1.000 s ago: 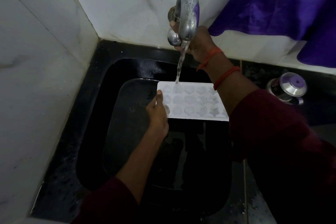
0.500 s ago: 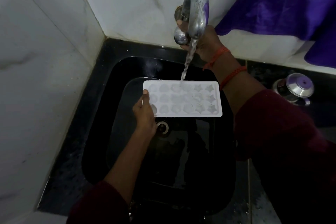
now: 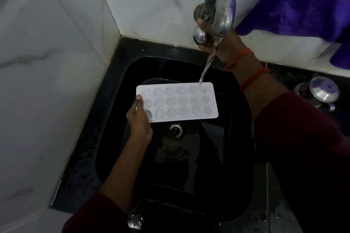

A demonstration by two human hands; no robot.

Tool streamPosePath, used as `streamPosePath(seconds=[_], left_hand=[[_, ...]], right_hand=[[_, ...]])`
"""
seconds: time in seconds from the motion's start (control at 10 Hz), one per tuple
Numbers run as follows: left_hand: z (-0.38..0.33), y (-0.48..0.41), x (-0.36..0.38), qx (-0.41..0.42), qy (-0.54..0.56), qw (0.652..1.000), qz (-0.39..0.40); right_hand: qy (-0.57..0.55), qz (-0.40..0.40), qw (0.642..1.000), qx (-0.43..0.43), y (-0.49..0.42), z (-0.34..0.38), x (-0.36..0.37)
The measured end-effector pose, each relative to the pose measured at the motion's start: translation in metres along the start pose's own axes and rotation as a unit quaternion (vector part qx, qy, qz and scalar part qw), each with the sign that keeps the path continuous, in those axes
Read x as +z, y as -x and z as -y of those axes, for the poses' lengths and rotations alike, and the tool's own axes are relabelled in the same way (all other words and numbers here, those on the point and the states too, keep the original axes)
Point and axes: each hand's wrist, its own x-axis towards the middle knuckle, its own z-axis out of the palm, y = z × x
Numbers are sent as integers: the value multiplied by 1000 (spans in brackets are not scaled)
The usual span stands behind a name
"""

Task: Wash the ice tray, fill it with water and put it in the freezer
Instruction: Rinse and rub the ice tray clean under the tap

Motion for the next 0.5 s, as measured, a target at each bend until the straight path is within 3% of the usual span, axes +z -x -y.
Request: streamPosePath(seconds=[0.5], left_hand=[[-7, 7, -25, -2, -6, 1000, -21]], right_hand=[[-190, 45, 981, 21, 40, -4, 7]])
